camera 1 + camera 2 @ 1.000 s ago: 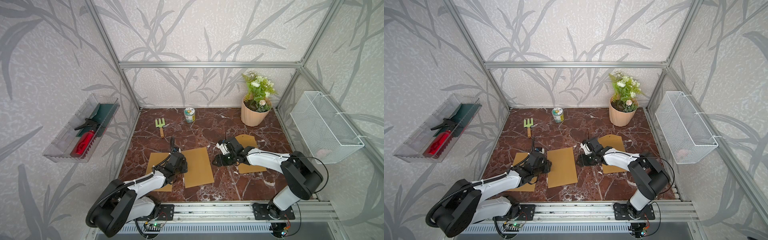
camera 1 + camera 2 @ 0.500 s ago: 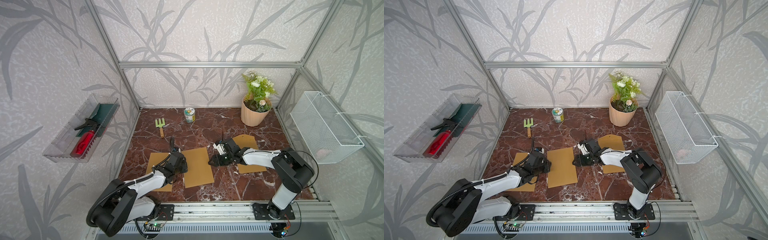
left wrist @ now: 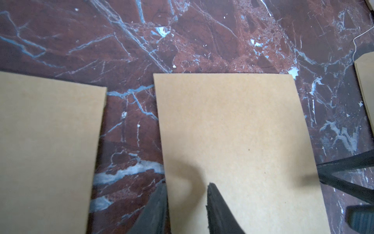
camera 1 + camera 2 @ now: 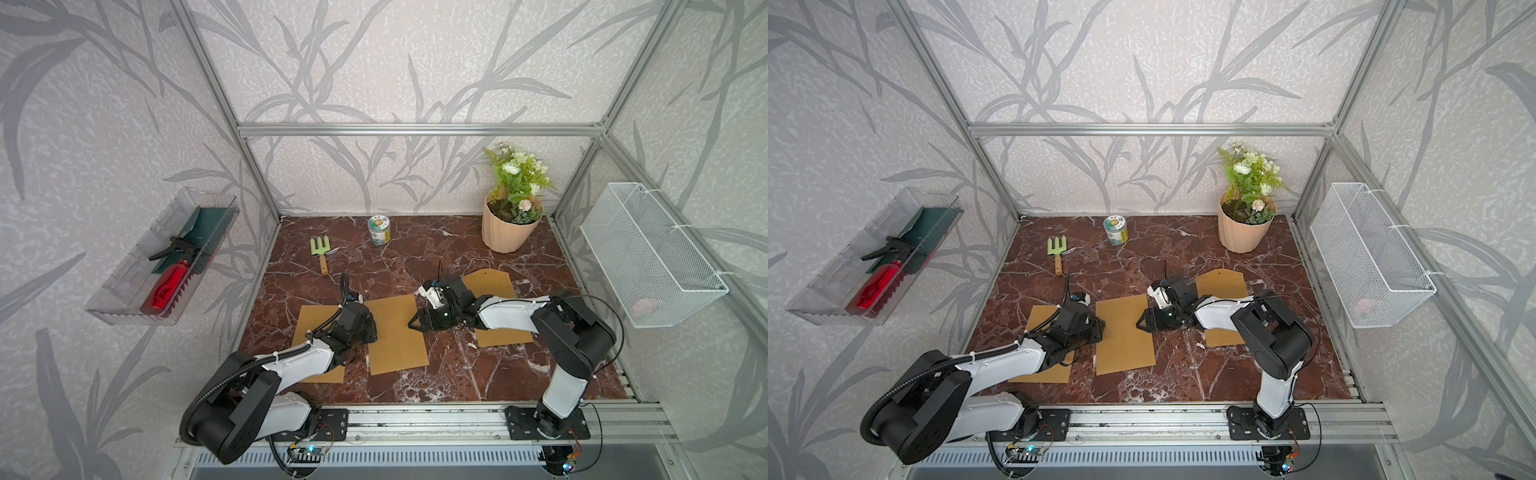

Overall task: Open the file bag
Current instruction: Pick up the file bag from the center of the board.

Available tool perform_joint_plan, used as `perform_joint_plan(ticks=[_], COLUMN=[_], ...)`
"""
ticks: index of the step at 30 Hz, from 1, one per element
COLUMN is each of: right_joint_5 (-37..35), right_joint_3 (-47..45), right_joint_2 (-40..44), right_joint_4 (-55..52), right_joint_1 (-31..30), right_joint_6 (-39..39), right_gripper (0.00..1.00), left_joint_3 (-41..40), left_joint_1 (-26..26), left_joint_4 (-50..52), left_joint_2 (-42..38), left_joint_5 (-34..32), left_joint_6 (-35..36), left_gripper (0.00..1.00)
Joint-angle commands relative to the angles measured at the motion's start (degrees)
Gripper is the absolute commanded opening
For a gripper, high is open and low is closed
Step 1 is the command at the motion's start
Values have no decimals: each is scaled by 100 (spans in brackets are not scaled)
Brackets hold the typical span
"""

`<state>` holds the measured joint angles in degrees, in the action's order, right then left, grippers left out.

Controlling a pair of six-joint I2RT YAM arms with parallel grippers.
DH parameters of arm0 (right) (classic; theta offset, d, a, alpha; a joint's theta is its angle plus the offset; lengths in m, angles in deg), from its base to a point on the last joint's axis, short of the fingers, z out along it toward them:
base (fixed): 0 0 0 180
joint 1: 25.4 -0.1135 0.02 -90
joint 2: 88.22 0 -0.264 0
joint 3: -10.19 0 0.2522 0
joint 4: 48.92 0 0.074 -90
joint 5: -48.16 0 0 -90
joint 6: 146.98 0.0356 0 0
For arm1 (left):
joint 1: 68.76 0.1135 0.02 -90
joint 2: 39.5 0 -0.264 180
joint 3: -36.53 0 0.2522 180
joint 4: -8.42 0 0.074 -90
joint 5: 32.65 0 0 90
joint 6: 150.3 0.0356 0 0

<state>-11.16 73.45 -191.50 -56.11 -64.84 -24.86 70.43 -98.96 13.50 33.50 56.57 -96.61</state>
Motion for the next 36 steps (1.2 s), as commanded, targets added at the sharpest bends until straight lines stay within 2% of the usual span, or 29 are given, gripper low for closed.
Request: perform_joint_plan(ticks=[1,11,25,30,36], right_joint_5=[-81,313,597,663,694], right_joint_3=[-50,-81,-37,7,121], right_joint_2=[-336,-351,-168,-67,171], right_joint_4=[-372,184,472,473,186], right_joint_1=[-73,-81,-81,-73,-73], right_joint_6=[84,275,368,304,64], right_gripper=[61,59,35,20,10], left_joint_3=[-131,-177,-187,-179,-15], left_joint_1=[22,23,25,23,24], left_joint_4=[377,302,298,327,571], left_joint_2=[172,243,164,58,-268], left_joint_5=[130,146,139,164,74], left_joint_6=[-192,-245,-271,-299,-335], left_gripper=[35,33,33,35,40])
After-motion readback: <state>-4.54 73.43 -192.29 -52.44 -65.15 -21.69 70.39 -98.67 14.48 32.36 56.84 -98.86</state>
